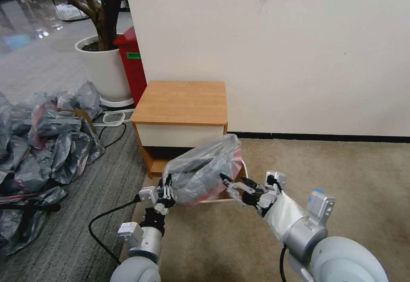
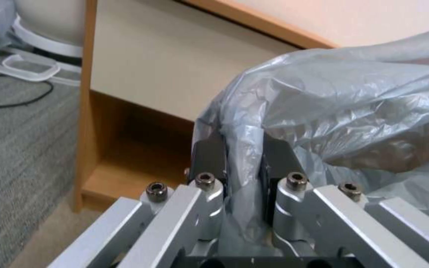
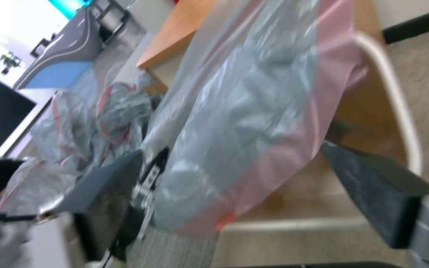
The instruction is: Pick up the garbage bag from the table and place it over the trash can.
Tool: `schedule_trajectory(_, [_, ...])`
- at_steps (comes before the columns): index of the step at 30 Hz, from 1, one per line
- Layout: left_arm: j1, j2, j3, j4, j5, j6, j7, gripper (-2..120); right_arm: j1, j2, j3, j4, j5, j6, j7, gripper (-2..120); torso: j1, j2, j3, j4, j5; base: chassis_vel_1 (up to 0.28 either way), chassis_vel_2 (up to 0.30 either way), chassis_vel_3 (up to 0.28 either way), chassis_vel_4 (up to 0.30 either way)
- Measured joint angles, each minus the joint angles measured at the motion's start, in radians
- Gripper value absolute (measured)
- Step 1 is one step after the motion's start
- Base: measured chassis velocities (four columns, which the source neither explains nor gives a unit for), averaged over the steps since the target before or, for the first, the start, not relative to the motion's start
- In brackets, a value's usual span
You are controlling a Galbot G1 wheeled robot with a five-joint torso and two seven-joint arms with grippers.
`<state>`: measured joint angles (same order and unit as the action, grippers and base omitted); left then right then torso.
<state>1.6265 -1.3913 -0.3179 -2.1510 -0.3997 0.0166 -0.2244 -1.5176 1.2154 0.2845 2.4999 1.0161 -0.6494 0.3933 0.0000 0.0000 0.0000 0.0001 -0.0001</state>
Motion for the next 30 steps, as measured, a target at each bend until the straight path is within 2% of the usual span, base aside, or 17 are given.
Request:
schedule_trajectory(2, [-0.003, 0.001, 0.000, -0.009, 0.004, -0.003, -0.001, 9, 0.002, 0.006, -0.009, 0.000, -0.001, -0.011, -0.001, 100, 0.000, 0.000, 0.000, -0.0001, 0.0000, 0.000, 0.000, 0.000, 0.000])
schedule_trajectory(5, [-0.003, 0.001, 0.000, -0.013, 0.017, -0.013, -0.001, 9, 0.005, 0.011, -0.013, 0.000, -0.003, -0.013, -0.002, 100, 0.000, 0.000, 0.000, -0.0001, 0.0000, 0.000, 0.000, 0.000, 0.000])
schedule_trajectory(21, [0.010, 0.004, 0.016, -0.068, 0.104, -0.045, 0.012, 9, 0.037, 0.062, -0.066, -0.009, -0.045, 0.010, -0.005, 100, 0.000, 0.000, 0.000, 0.0000, 0.0001, 0.000, 0.000, 0.000, 0.000])
schedule_trajectory(30, [0.017, 0.003, 0.036, -0.085, 0.113, -0.047, 0.015, 9, 0.036, 0.077, -0.065, -0.021, -0.046, 0.017, -0.003, 100, 0.000, 0.000, 0.000, -0.0001, 0.0001, 0.000, 0.000, 0.000, 0.000])
